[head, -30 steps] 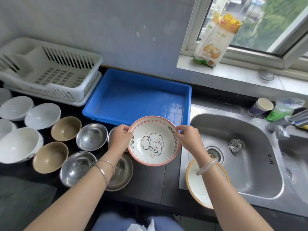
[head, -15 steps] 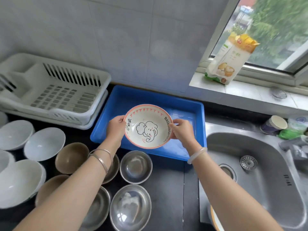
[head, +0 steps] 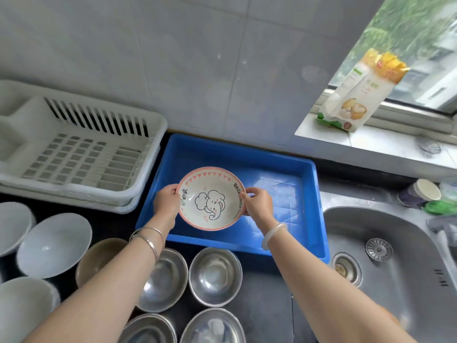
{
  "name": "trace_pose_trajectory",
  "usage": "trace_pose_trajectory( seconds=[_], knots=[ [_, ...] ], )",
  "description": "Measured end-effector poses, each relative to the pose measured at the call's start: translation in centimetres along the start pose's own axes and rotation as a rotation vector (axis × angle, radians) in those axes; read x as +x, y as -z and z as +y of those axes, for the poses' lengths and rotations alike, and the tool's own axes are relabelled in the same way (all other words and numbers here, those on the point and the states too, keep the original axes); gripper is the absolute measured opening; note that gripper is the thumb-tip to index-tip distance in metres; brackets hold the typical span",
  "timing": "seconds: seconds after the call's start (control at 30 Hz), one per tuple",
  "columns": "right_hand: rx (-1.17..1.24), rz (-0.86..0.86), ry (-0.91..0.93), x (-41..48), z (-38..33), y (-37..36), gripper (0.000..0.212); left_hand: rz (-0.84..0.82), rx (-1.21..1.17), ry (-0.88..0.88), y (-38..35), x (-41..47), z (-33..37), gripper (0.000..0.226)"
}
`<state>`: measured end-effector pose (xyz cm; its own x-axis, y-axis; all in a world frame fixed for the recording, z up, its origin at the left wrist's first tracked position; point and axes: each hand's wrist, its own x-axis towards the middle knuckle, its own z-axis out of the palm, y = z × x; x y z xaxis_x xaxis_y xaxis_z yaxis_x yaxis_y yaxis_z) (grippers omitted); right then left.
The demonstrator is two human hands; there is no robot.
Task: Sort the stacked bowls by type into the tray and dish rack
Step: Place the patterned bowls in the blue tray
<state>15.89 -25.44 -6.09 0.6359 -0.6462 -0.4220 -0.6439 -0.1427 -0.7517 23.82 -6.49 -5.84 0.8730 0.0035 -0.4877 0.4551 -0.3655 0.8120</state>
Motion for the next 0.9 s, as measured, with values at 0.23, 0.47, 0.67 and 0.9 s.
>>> trace_pose_trajectory(
  seconds=[0.23, 0.47, 0.67, 0.9],
  knots=[
    [0.03, -0.007, -0.034, 0.0, 0.9, -0.9, 0.011, -0.037, -0.06, 0.014, 0.1, 0.9, -0.8, 0.031],
    [0.272, -0.192, -0.159, -2.2, 1.8, -0.2, 0.02, -0.211, -0.208, 0.255, 0.9, 0.2, -1.3, 0.029],
    [0.581, -0.281, -0.215, -3.9, 3.0, 0.1, 0.025, -0.318, -0.276, 0.327, 1.5, 0.1, -2.0, 0.046],
    [0.66, -0.248, -0.202, -2.7, 0.7, -1.8, 0.028, -0.151, -0.533, 0.3, 0.8, 1.0, -2.6, 0.03]
  ],
)
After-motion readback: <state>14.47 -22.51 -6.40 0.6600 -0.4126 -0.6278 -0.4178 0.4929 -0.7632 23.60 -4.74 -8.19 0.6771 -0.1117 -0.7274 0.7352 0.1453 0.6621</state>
